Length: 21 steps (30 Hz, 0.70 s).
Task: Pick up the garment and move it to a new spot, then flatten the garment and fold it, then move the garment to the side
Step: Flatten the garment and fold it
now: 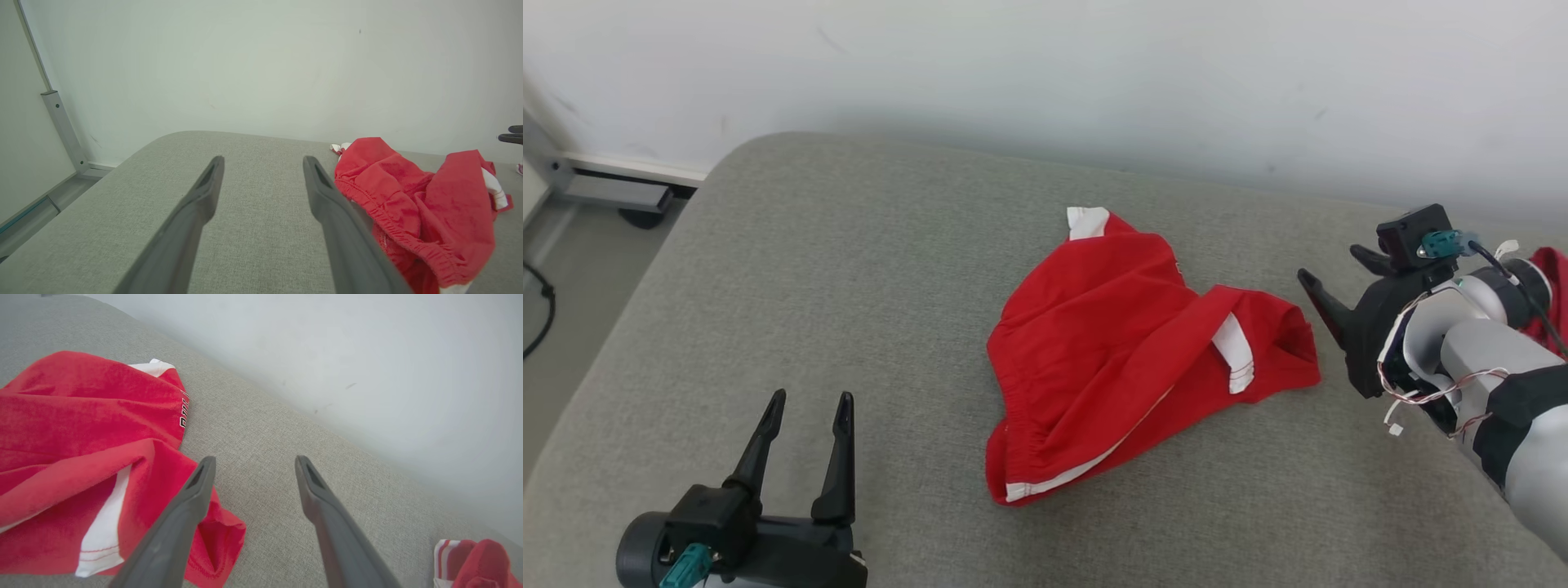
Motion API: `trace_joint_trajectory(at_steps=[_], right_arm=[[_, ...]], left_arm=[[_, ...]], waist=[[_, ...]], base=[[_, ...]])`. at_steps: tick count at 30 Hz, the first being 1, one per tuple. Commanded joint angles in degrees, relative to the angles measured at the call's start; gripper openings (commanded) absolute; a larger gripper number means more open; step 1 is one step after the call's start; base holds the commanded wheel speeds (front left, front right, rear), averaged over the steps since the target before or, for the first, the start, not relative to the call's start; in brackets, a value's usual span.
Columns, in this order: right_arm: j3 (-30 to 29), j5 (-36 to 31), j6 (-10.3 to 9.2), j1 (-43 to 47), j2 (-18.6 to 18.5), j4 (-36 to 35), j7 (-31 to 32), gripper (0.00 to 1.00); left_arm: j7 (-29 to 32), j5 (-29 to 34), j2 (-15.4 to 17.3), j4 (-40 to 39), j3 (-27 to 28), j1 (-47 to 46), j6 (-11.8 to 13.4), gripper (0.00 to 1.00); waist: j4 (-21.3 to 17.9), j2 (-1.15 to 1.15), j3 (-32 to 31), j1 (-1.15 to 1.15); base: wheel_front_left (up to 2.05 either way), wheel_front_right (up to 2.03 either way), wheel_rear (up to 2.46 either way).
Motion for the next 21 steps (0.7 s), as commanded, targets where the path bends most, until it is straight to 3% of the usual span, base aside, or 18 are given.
trace_joint_trajectory(at_steps=[1,15,21], right_arm=[[-0.09,1.38,-0.14,1.01,-0.22,-0.70,-0.24,1.00],[-1.07,6.22,-0.14,7.02,-4.29,-9.57,-5.97,1.00],[-6.09,7.44,-0.14,12.48,-6.78,-13.92,-8.97,1.00]], left_arm=[[-0.31,0.45,0.33,-0.14,0.26,0.34,-0.02,1.00],[-0.31,0.64,0.26,-0.95,0.81,1.28,0.03,1.00],[-0.31,1.12,0.59,-1.95,1.56,2.97,0.11,1.00]], waist=[[-1.74,0.00,0.18,0.00],[-3.71,0.00,-1.40,0.00],[-4.92,0.00,-2.57,0.00]], base=[[0.00,0.00,0.00],[0.00,0.00,0.00],[0.00,0.00,0.00]])
